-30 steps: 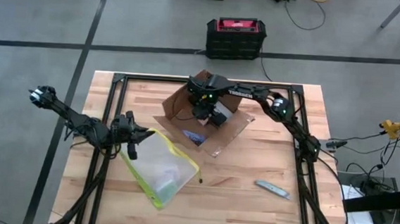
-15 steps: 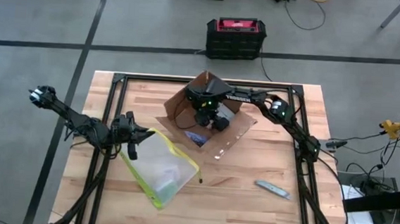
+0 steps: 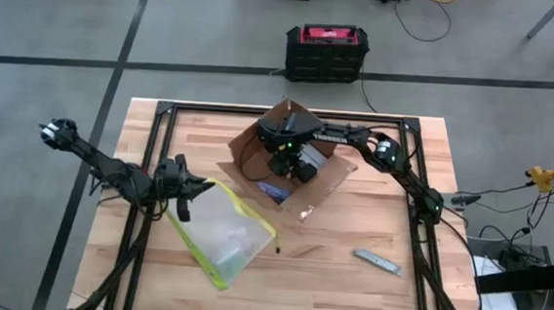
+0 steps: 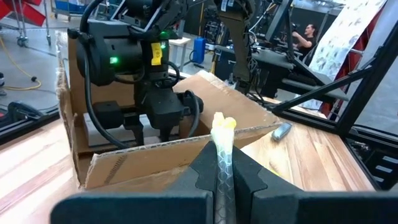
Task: Unpack boxes
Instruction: Put the light pink charger adapter into the transparent zip bag
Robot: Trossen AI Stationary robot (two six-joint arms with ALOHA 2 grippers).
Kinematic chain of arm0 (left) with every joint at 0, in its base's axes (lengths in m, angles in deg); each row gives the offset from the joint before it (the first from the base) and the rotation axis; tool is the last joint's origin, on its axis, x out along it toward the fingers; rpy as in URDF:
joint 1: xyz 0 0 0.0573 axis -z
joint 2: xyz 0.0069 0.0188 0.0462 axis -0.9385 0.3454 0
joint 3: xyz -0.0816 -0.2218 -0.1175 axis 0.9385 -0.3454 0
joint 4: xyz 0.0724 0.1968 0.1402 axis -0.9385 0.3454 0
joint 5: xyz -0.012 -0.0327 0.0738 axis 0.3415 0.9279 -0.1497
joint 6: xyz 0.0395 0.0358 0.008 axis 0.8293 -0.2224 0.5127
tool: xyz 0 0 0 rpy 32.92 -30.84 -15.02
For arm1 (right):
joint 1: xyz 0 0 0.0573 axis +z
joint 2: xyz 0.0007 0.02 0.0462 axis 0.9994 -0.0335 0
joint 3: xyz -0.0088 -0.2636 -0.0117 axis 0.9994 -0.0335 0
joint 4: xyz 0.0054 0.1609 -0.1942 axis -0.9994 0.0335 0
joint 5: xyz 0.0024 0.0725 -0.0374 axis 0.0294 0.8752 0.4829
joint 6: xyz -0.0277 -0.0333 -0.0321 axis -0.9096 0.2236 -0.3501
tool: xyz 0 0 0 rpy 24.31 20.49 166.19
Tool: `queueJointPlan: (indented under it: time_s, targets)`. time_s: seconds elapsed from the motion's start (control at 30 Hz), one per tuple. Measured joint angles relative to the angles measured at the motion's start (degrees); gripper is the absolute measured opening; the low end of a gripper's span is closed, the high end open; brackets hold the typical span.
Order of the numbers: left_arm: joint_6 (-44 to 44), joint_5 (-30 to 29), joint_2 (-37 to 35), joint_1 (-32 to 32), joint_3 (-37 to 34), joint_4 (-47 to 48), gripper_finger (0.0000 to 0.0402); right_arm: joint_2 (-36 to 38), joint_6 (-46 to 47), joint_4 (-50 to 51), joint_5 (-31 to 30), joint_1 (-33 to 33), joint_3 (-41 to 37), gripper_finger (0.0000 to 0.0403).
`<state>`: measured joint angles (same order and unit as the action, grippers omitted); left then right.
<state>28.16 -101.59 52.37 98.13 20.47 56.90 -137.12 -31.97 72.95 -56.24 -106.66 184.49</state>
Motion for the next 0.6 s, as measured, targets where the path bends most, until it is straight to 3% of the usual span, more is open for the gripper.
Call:
queueJointPlan:
  time_s: [0.2,0.47,0.6]
  targets:
    - [1.2,2.0,-0.4,0.0,0.0,0.0,0.0,2.7,2.9,1.9,0.3,0.9,2.7,0.013]
    - [3.1,6.8,-2.5,0.1,0.0,0.4,0.0,7.9,8.1,3.2,0.6,1.4,4.4,0.0012]
    - [3.1,7.9,-2.3,0.1,0.0,0.7,0.0,7.2,10.0,3.4,0.3,1.3,2.2,0.0013]
